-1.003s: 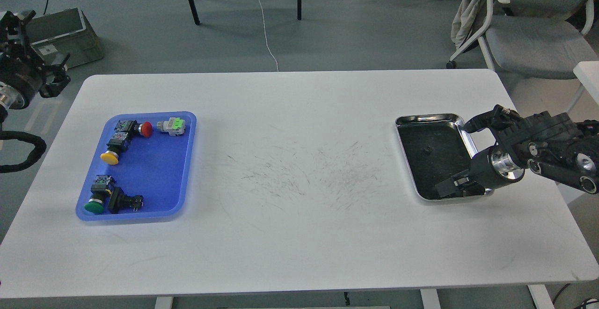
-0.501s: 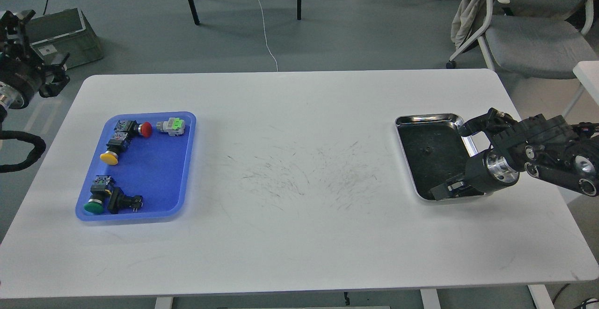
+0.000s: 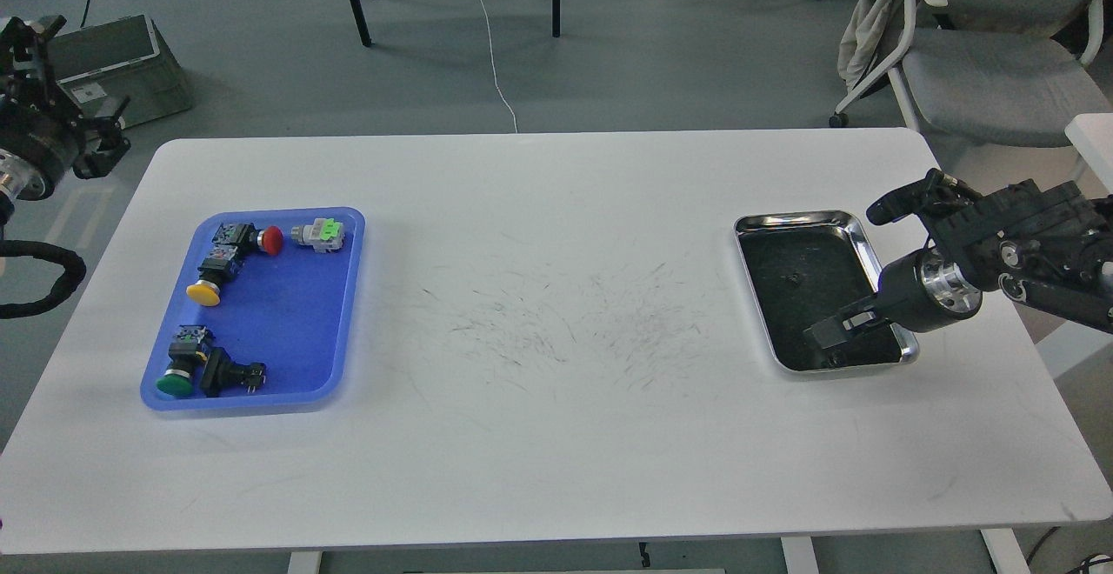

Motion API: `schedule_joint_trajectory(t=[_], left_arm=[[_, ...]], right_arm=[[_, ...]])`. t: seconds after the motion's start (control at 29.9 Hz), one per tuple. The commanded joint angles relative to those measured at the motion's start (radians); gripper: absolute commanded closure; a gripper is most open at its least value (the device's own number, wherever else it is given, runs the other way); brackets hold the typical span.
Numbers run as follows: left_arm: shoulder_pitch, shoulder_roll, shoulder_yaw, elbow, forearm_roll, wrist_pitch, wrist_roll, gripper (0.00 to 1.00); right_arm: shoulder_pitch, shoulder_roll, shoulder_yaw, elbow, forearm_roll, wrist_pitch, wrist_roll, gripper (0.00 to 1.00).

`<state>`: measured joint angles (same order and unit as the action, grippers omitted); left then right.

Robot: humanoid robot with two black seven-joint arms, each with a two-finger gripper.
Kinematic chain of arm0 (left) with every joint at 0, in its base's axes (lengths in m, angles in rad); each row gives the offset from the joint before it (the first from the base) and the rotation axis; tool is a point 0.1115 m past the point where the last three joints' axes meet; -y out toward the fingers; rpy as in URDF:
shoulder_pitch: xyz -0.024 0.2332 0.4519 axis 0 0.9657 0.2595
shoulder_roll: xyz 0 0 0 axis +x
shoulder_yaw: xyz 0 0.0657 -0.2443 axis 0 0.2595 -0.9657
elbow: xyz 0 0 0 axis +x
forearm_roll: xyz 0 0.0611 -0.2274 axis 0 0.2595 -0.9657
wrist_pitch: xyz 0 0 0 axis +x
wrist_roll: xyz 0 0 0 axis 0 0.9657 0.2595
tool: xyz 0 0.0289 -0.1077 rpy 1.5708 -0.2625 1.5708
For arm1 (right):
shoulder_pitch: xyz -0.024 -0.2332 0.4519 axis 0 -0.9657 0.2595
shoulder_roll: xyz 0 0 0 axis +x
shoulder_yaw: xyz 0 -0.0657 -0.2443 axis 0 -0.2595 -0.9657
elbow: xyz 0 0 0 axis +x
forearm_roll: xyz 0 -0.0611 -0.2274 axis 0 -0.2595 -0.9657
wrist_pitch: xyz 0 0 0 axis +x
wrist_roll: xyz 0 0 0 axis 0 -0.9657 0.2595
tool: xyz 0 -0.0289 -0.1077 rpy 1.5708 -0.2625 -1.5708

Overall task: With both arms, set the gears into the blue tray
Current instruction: 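Grasp the small black gear inside the metal tray with the right hand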

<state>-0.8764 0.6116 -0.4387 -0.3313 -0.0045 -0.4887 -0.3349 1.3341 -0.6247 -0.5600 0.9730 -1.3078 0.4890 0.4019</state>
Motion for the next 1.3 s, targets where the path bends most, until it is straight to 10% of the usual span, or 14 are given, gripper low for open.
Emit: schedule_joint_trajectory(t=[0.0, 1.27], left_arm=[[-0.001, -0.004, 0.0, 0.0, 0.0, 0.0, 0.0, 0.01], [0.007, -0.004, 0.0, 0.008, 0.0, 0.0, -0.001, 0.01]], right_arm=[[-0.019, 0.0, 0.0, -0.007, -0.008, 0.0, 0.003, 0.4], [-0.052, -0.001, -0.001, -0.017, -0.054, 0.0, 0.012, 0.63]])
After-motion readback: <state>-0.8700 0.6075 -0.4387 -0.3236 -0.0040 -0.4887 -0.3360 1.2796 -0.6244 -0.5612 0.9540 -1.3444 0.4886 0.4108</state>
